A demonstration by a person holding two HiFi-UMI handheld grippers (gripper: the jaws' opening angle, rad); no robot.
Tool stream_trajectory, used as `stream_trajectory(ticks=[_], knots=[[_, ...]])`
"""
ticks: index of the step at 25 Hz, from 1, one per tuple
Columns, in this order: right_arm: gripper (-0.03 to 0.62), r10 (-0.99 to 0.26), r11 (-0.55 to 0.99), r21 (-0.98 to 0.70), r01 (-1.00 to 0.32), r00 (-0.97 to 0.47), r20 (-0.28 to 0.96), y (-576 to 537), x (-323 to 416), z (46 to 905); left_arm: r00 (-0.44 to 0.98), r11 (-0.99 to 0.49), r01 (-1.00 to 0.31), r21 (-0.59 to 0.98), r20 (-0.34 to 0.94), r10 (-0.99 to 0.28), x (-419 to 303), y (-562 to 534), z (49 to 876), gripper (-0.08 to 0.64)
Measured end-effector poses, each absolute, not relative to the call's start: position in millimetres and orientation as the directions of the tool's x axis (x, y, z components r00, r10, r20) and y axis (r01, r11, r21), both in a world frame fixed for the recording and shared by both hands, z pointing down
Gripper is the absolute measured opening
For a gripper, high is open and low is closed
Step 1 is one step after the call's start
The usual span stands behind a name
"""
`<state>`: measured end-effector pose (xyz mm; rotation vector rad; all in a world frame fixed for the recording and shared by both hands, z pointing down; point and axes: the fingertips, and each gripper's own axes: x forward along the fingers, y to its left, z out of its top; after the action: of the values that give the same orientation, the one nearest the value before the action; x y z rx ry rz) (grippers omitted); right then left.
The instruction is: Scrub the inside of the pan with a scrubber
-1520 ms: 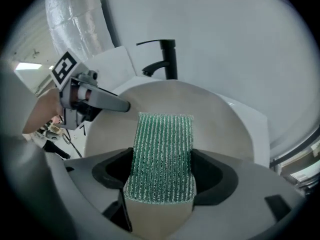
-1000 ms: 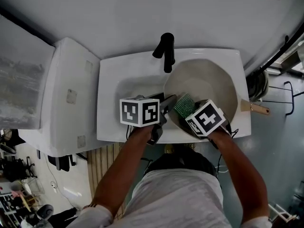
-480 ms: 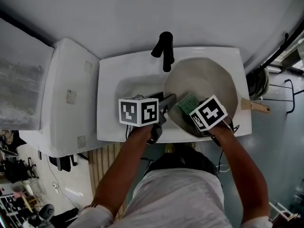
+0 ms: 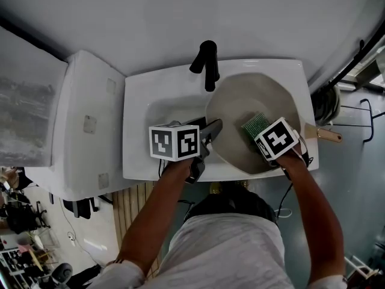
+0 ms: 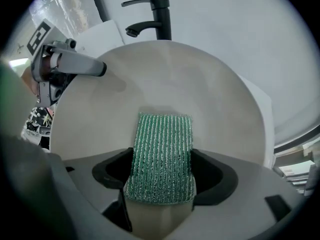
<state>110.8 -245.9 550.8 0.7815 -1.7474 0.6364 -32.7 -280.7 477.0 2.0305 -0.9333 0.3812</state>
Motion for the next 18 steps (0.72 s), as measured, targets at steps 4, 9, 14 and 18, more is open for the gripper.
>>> stream_trajectory(ticks=[4,9,14,18], knots=[[0.354,-0.220,0.635,-0.001,-0.772,-0.182,0.958,-252.0,123.5,548.1,0.676,-0.364,-0.734,0.574,0.563,-0.475,-33.0,-280.6,477.5,0.179],[0.354,-0.237,0.629,0.015,-0.777,-0.173,0.956,-254.0,126.4,541.9,0.674,-0.364,-0.735,0.572,0.565,-0.475,-33.2,-280.4,477.3,0.179],[0.354,-0.290,0.630,0.057,-0.774,-0.167,0.942,-262.4,128.1,530.6,0.672,-0.363,-0.738,0.569,0.567,-0.477,-33.2,-280.5,476.8,0.179],[0.354,-0.326,0.631,0.072,-0.772,-0.180,0.928,-266.4,127.4,515.3,0.668,-0.363,-0.741,0.564,0.568,-0.481,-33.4,-280.5,476.3,0.179]])
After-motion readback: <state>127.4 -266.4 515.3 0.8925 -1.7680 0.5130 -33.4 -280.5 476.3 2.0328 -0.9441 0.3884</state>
